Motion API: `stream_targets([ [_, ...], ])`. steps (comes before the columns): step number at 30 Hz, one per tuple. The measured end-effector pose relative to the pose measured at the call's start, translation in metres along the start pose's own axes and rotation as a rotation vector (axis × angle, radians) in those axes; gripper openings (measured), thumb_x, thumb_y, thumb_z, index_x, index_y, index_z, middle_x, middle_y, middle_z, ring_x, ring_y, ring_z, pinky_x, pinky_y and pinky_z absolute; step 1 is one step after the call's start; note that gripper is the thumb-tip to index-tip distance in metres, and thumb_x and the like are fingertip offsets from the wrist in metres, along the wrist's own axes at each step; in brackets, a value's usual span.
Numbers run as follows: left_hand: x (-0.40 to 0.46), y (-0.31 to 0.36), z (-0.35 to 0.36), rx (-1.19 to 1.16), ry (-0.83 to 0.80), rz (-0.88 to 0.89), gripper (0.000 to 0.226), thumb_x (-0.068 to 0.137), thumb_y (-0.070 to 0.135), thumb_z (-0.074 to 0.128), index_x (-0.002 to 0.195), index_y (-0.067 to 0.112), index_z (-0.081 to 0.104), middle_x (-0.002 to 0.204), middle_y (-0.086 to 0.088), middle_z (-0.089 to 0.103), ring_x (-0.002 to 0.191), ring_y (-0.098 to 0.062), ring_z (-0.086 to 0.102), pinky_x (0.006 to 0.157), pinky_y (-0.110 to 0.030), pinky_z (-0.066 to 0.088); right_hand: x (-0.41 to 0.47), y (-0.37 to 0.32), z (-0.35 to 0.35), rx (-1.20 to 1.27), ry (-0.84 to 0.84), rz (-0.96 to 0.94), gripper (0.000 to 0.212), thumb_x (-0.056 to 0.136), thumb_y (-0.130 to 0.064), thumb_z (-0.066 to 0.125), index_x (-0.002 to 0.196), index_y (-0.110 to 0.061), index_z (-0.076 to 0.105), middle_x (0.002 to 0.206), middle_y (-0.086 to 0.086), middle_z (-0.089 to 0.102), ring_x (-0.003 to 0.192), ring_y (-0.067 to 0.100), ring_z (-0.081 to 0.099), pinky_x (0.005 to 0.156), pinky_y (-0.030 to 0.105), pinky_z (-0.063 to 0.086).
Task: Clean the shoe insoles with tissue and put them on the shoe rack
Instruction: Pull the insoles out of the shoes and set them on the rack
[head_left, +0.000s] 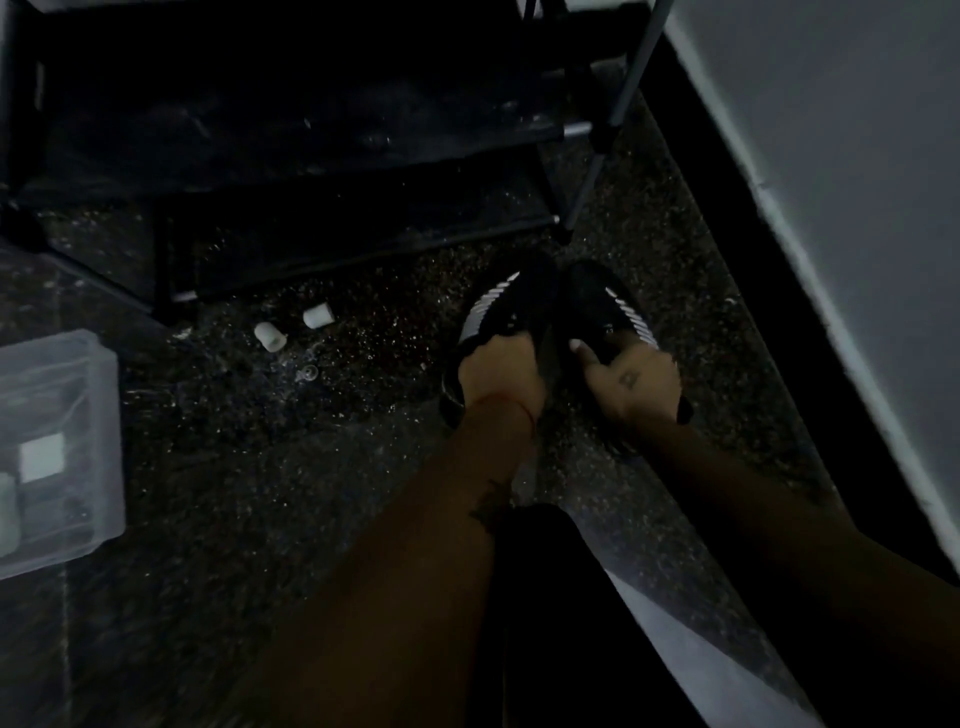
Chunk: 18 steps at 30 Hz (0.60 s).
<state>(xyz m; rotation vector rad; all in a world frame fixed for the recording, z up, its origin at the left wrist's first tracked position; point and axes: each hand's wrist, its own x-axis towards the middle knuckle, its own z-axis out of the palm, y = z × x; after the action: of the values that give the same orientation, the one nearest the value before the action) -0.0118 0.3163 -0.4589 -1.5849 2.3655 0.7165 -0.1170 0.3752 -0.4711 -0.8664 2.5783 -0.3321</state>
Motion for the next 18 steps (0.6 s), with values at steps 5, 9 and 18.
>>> stream_targets([
  [5,-0.025,0.009,-0.055,-0.276,0.097,-0.102,0.058,0.093,0.048,0.045,0.143,0.021,0.031,0.135,-0.012,0.051,0.120,-0.031,0.052,0.091,-0.038,0.045,-0.024,-0.035,-0.048,0.204,0.032,-0.183,0.061,0.087,-0.050,0.052,0.134,-0.012,0.042,0.124,0.018,0.058,0.114,0.032,0.054,0.089,0.031,0.043],
  [9,-0.053,0.011,-0.119,-0.373,0.210,-0.158,0.070,0.091,0.058,0.042,0.147,0.021,0.021,0.139,-0.011,0.046,0.121,-0.029,0.050,0.092,-0.036,0.043,-0.046,-0.073,-0.100,0.334,0.064,-0.257,0.067,0.086,-0.055,0.048,0.138,-0.014,0.035,0.132,0.017,0.053,0.119,0.032,0.051,0.093,0.034,0.043],
  [18,-0.127,-0.011,-0.273,-0.422,0.585,-0.078,0.081,0.087,0.067,0.037,0.150,0.023,0.012,0.155,-0.002,0.026,0.131,-0.026,0.042,0.100,-0.042,0.042,-0.104,-0.174,-0.212,0.518,0.186,-0.507,0.076,0.082,-0.064,0.043,0.143,-0.022,0.028,0.142,0.007,0.044,0.126,0.025,0.045,0.102,0.038,0.041],
])
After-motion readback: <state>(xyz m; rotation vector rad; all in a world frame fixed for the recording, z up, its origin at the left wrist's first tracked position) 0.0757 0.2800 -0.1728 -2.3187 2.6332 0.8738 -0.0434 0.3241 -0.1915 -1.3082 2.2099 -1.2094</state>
